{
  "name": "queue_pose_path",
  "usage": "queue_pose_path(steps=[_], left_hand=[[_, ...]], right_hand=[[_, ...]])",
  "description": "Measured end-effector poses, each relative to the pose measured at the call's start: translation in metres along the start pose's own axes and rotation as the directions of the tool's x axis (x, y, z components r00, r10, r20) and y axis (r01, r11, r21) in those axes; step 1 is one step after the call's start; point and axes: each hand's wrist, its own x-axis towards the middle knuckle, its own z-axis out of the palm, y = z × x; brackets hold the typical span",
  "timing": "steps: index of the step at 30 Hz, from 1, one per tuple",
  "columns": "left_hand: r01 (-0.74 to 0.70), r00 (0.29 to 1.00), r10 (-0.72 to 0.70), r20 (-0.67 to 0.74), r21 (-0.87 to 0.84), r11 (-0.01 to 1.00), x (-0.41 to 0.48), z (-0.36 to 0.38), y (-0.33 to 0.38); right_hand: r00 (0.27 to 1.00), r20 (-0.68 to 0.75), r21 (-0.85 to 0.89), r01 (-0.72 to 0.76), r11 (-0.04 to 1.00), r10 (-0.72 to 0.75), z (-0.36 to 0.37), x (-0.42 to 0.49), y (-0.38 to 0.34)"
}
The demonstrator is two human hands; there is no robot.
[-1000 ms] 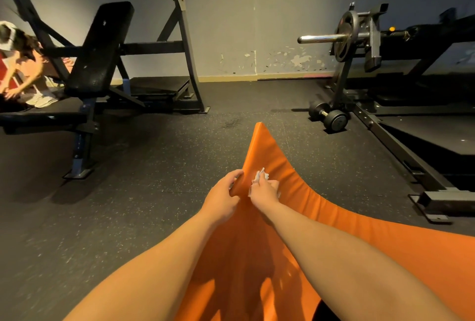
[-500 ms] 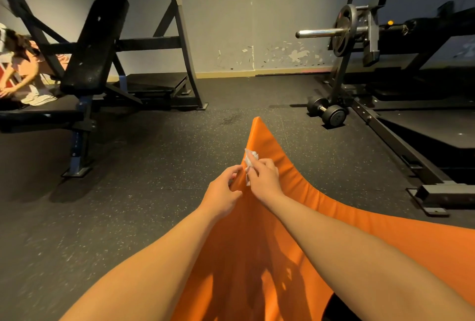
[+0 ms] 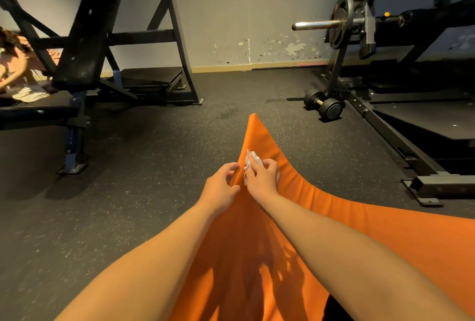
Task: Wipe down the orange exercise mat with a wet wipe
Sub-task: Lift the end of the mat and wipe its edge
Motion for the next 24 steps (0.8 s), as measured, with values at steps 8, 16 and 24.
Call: queue_pose_path(steps=[8, 16, 24], left_hand=[[-0.03, 0.999, 0.03, 0.016, 0.012, 0.999, -0.001, 0.001, 0.006], [-0.018, 0.996, 0.011, 0.089, 0.075, 0.997, -0.008, 0.0, 0.005], [-0.082, 0.997, 0.08, 0.023, 0.062, 0.995, -0.01, 0.001, 0.01]], right_hand=[[0.998, 0.011, 0.257, -0.058, 0.965, 0.057, 0.005, 0.012, -0.02], [0.959, 0.13, 0.305, -0.282, 0.91, 0.253, 0.024, 0.005, 0.01], [0.998, 0.054, 0.196, -0.052, 0.979, 0.042, 0.016, 0.008, -0.002]])
